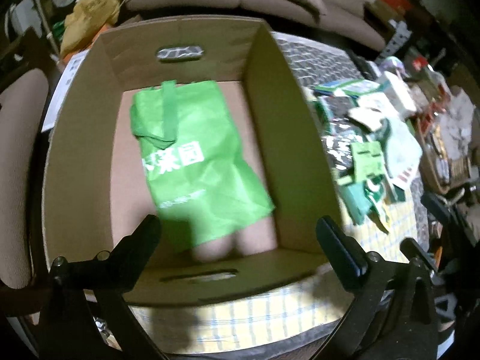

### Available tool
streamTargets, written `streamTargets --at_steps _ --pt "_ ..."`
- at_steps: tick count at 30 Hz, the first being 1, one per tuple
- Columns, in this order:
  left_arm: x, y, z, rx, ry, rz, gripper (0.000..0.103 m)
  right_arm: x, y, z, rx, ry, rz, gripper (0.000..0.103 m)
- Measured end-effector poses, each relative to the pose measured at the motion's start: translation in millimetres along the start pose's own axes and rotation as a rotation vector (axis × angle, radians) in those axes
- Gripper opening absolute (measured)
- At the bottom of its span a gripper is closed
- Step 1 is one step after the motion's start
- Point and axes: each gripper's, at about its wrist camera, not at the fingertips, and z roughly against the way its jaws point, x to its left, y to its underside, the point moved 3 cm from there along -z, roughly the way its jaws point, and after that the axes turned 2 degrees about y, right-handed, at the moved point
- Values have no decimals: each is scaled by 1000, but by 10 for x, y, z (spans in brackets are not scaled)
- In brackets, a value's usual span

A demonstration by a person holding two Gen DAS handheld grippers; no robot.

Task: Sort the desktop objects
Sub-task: 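Move the right gripper back to the clear water bottle on the table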

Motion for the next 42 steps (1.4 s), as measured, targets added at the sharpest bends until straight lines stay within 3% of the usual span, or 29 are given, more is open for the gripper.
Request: streamTargets --at_steps 7,15,24,36,42 --pt "-410 143 80 -35 49 -39 103 -265 171 55 32 11 -70 85" --pt "-614 307 39 -41 117 -1 103 -389 490 -190 102 -42 -206 85" --pt "-598 385 -38 -53 205 84 103 -222 586 -651 125 -85 -256 85" --pt "-478 373 -98 -51 234 104 103 -265 586 -1246 173 -93 -358 84" --pt "-448 341 -105 -48 267 107 103 -267 590 -1411 194 -75 -348 84"
